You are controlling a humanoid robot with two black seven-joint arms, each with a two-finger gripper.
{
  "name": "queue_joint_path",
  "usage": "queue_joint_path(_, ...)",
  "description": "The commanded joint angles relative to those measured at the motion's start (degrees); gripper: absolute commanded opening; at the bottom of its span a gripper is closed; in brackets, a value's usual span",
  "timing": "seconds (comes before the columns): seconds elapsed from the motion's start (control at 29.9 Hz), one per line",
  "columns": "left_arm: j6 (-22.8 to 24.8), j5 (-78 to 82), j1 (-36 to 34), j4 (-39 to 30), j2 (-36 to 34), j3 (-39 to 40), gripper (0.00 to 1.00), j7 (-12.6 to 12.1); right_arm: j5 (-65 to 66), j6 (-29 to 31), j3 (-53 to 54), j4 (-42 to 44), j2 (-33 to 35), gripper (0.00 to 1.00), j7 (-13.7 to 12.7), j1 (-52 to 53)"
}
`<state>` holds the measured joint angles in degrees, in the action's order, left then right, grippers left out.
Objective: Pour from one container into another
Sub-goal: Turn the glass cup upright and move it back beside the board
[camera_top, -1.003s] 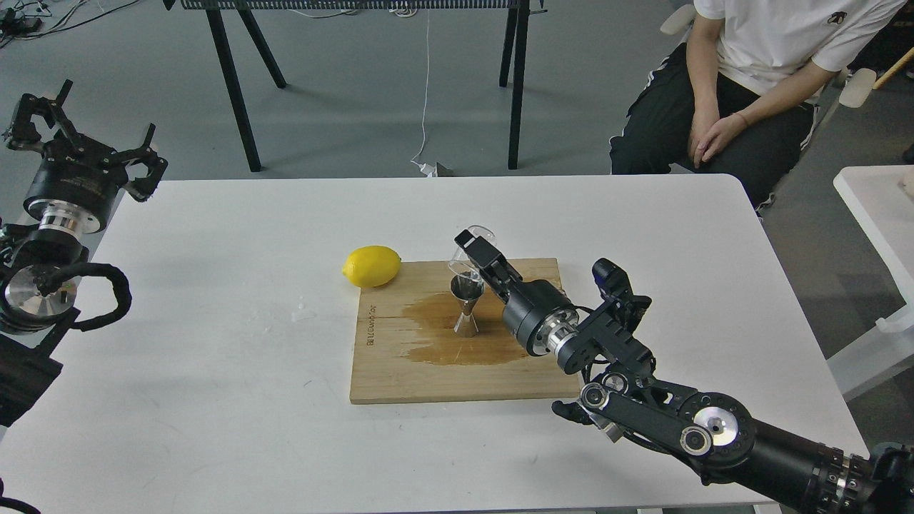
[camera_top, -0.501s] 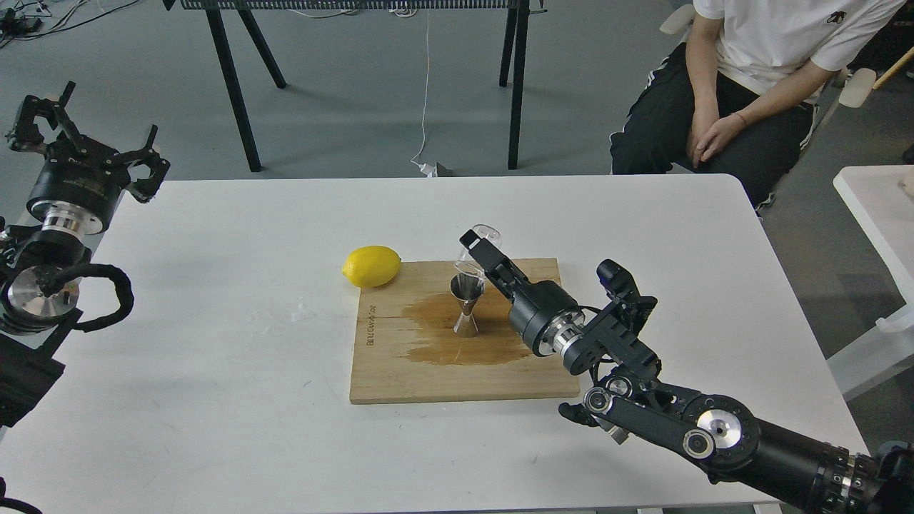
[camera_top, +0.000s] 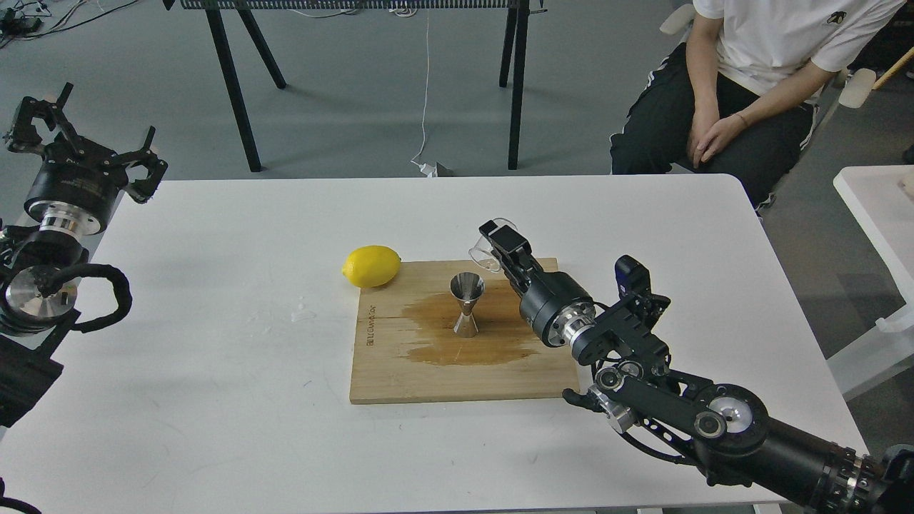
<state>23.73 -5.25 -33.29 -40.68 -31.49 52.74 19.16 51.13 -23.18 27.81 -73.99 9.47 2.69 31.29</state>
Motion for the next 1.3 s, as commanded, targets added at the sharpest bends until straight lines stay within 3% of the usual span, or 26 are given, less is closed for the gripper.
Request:
queue_joint_path(0.0,0.0,0.1,-0.1,0.1,-0.2,0.1,1.00,0.0,-7.3,2.3,3.0,-3.2,2.3,0.18,-0.6,-0.5)
queue_joint_path(0.23,0.0,0.1,-0.3,0.1,-0.2,0.0,1.00,-0.1,-27.6,5.9,11.3,-9.6,10.0,0.18,-1.7,-3.1)
queue_joint_path(0.33,0.0,0.1,-0.3,0.1,-0.1,0.0,1.00,-0.1,-36.9,10.1,15.6,-9.8,11.9,0.18,-1.9,-6.3)
queue_joint_path(0.43,-0.1,0.1,-0.1,0.1,0.0,0.0,1.00,-0.1,-46.4,16.5,19.9,-8.4,12.4,0.19,-4.1,-10.0)
queue_joint_path(0.84,-0.1,0.1,-0.2,0.0,0.2,-0.1,1.00,-0.1,-73.9,39.3,26.2,12.5,12.1,0.19,-6.1,-19.1)
queue_joint_path(1.14,-0.1,0.1,-0.1,0.1,0.3,-0.4,1.00,0.0,-85.6,44.9,26.6,21.3,11.3,0.19,-8.4,-19.5)
queue_joint_path(1.27,-0.1,0.1,0.0,0.0,0.4,-0.5,1.00,-0.1,-89.8,47.2,26.7,24.5,10.8,0.19,-10.9,-19.6)
